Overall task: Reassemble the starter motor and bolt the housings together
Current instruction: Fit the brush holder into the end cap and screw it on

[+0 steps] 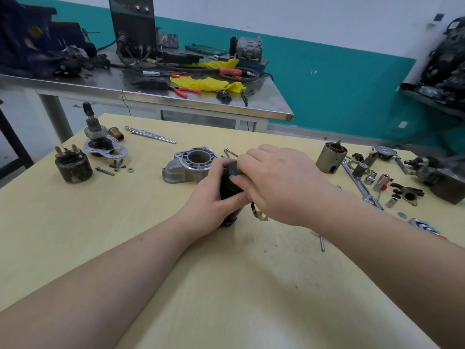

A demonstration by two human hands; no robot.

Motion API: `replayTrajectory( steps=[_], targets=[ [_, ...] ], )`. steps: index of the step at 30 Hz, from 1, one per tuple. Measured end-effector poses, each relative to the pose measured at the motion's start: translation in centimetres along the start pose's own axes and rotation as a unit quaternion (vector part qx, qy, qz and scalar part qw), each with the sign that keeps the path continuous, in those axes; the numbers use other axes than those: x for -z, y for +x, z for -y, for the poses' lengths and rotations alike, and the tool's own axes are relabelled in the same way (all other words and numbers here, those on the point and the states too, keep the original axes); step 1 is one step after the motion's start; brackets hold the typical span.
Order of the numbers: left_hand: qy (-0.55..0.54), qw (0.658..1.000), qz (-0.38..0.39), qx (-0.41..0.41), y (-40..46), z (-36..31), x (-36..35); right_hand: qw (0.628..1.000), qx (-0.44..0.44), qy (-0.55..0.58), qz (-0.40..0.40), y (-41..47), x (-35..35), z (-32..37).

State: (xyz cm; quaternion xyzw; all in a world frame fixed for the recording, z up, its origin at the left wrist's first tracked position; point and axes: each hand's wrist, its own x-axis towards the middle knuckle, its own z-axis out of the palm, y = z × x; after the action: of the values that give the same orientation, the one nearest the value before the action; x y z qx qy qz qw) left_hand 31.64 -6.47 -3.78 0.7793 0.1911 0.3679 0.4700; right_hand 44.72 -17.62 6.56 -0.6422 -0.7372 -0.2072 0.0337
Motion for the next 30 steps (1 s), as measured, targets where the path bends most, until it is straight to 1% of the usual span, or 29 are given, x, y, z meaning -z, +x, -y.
replayTrajectory(
  steps=[4,7,11,14,16,20,24,27,30],
  targets=[
    [-0.004,1.0,-0.001,0.001,0.0,-0.1,-0.1,0.998,0.002,-0.053,0.038,0.0,-0.2,0.0],
    [-0.004,1.0,0.001,-0.002,-0.1,-0.2,0.0,0.997,-0.005,-0.06,0.038,0.4,-0.4,0.0],
    [0.003,1.0,0.005,-0.001,-0.2,-0.2,0.1,0.997,-0.05,-0.019,0.048,1.2,-0.7,-0.4],
    [-0.004,1.0,0.003,-0.004,-0.2,-0.3,0.0,0.997,-0.065,0.006,0.031,1.0,-0.7,-0.4],
    [-0.009,1.0,0.003,-0.005,-0.2,-0.3,0.0,0.998,-0.057,0.016,0.026,0.8,-0.7,-0.2],
    [-0.006,1.0,0.001,-0.004,-0.3,-0.2,0.0,1.0,-0.006,-0.02,0.019,0.6,-0.6,-0.1],
    [-0.002,1.0,-0.002,-0.004,-0.3,-0.2,0.0,0.998,0.011,-0.049,0.045,0.5,-0.4,-0.8],
    [0.002,1.0,0.001,-0.005,-0.3,-0.2,0.0,0.997,-0.02,-0.049,0.056,1.1,-0.5,-0.7],
    [0.002,1.0,0.0,-0.008,-0.3,-0.3,0.0,0.997,-0.062,-0.032,0.033,1.4,-0.6,-0.7]
  ],
)
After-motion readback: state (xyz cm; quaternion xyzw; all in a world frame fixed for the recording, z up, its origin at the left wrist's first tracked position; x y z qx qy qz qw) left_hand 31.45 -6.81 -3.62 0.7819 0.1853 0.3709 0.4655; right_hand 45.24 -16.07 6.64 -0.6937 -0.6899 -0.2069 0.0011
